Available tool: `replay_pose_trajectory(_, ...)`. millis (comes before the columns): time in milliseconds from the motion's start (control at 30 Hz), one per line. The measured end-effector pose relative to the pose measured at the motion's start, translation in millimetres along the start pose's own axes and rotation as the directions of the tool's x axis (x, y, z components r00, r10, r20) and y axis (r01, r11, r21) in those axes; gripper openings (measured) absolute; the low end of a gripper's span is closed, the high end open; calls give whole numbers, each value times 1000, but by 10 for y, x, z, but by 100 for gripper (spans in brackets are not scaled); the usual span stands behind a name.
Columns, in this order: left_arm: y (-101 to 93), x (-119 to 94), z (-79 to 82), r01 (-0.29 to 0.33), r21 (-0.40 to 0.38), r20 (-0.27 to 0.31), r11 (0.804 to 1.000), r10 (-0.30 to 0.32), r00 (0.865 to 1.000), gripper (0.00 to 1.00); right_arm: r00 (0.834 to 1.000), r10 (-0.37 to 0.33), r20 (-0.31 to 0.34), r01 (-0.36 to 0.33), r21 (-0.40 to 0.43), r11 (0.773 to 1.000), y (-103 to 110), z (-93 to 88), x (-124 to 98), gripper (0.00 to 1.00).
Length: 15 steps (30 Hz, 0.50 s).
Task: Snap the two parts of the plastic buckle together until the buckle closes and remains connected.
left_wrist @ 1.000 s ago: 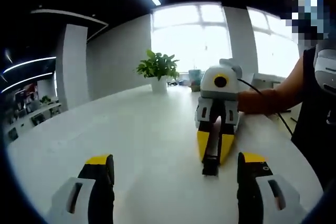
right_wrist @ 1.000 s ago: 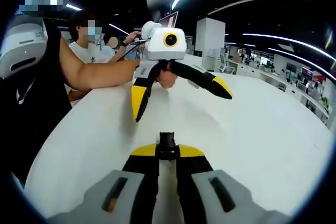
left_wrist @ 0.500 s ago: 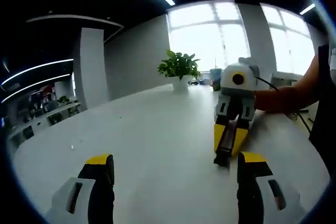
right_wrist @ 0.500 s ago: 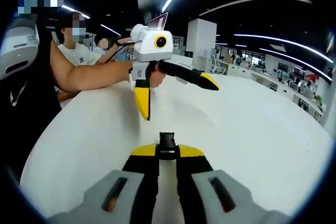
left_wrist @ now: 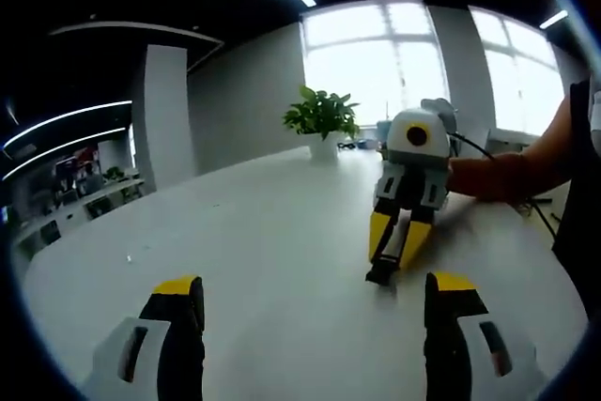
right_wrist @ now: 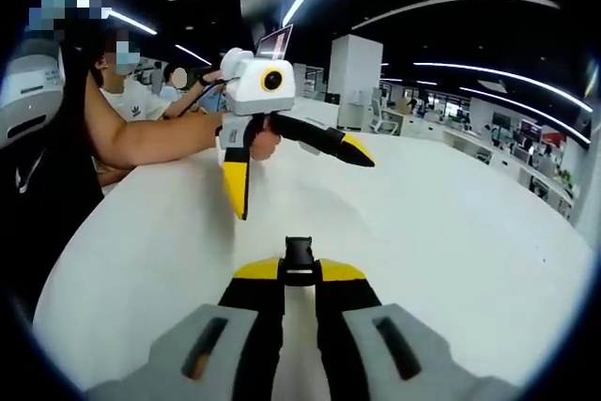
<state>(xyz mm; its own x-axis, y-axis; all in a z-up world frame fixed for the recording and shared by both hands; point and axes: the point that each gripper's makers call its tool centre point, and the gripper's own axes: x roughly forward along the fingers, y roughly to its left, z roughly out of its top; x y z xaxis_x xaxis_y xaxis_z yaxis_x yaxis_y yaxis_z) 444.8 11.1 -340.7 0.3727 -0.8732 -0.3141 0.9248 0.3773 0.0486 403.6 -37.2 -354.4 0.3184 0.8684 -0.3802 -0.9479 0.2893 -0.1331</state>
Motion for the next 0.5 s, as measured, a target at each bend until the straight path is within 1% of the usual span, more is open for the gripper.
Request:
replay_pose_trajectory(33,33,-8,-20,-18,18,-14,1000,19,1000,96,1000,0,0,0,0,1000,-8,-2,0,9)
replay_pose_trajectory(67,20,-13,-33,-13,33,-22,999,13,1000,91,1000,1,-1,-1,0,1000,-12,-9,-1,9)
replay_pose_trajectory(100,-4,-13,-30,0,25,-19,1000,0,1000,88,1000,-1,-3,1,-1,1000,-19,-16,1,9)
replay_pose_trajectory(133,-48,-7,-7,24,-5,-3,1000,-24,1000,90,1000,-3,-6,3,-1,1000,-27,-24,2,9)
replay_pose_trajectory(200,-25,-3,13,12,-11,7,1000,-12,1000,100,1000,-1,-10,1,1,1000,-38,-37,4,9)
replay_pose_trajectory(267,-29,0,16,12,-10,8,1000,-12,1000,99,1000,-2,-11,2,2,1000,-56,-38,5,9)
replay_pose_trajectory(333,2,8,-10,-3,3,-5,1000,3,1000,99,1000,-5,-9,5,1,1000,-71,-34,6,9)
replay_pose_trajectory(400,78,12,-60,-45,14,-33,999,45,998,99,1000,-3,-9,3,3,1000,-88,-32,10,9)
replay_pose_trajectory(500,106,5,-57,-47,-6,-27,999,47,999,99,1000,-4,-12,4,2,1000,-120,-37,24,9)
